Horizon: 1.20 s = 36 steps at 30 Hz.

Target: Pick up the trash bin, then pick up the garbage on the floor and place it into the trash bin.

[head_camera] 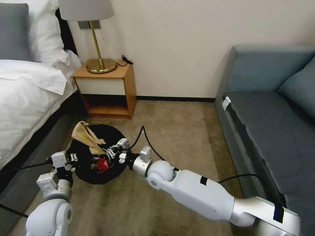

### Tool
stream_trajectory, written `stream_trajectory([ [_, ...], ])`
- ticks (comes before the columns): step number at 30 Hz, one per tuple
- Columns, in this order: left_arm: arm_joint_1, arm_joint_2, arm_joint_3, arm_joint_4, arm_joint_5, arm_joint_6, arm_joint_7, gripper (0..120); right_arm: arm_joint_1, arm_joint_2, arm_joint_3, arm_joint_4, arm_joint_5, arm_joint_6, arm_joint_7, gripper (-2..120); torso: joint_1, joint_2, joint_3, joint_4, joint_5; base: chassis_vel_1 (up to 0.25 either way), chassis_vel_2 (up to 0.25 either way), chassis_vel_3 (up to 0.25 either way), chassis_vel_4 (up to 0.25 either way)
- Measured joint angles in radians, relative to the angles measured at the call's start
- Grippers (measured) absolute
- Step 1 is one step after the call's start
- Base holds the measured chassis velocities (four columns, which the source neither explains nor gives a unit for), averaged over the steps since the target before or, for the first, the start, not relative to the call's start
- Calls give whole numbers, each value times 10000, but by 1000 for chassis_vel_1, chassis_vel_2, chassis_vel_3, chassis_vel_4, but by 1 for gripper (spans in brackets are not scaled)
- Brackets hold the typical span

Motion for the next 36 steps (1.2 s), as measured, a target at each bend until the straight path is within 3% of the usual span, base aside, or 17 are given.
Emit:
stream_trajectory([
  [1, 0, 0, 0, 0, 0, 0, 0, 6, 0, 0, 0, 0, 0, 0, 0, 10, 0, 0, 0, 0, 0, 0, 0, 0, 0],
  [3, 25, -33, 17, -23, -25, 0, 1, 6, -48, 39, -19, 4, 24, -52, 93, 21, 0, 0, 0, 0, -1, 0, 0, 0, 0],
  [5, 31, -42, 22, -28, -28, 0, 3, 6, -55, 52, -18, -12, 13, -52, 93, 22, 0, 0, 0, 0, 0, 0, 0, 0, 0],
  [9, 71, -103, 31, -59, -32, 0, 8, 6, -78, 80, 40, -160, -184, -74, 10, 44, 0, 0, 0, 0, 0, 0, 0, 0, 0],
  [17, 80, -132, 13, -94, -32, 9, 11, 6, -113, 42, 150, -224, -354, -64, -123, 67, 0, -1, 0, 0, 0, 0, 0, 0, 0],
  [18, 79, -134, -6, -94, -35, 13, 12, 6, -151, -46, 247, -193, -536, -29, -188, 76, 0, 0, 0, 1, 0, 0, 0, 0, 0],
  [23, 57, -91, -78, -94, -246, 33, 11, 6, -274, -247, 720, 154, -1301, -19, 17, 89, 0, 0, 0, 1, 1, 0, 0, 0, 0],
  [26, 18, 13, -176, -84, -651, 80, -38, 6, -605, -649, 1843, 824, -2674, -190, 825, 99, 0, 0, 0, 0, 2, 0, 0, 0, 0],
  [32, -132, 119, -271, 54, -1679, 208, -595, 6, -1381, -1450, 3670, 1674, -4017, -146, 1282, 100, 0, -1, 0, -2, 1, 0, 0, 0, 0],
  [34, -180, 118, -313, 61, -2319, 250, -972, 6, -1737, -1629, 4153, 1945, -4306, -168, 1332, 100, 0, -1, 0, 0, 3, 0, 0, 0, 0],
  [36, -239, 119, -391, 145, -3815, 173, -1806, 6, -2480, -1814, 4897, 2275, -4659, -99, 1428, 100, 0, -2, 0, -2, 3, 0, 0, 0, 0],
])
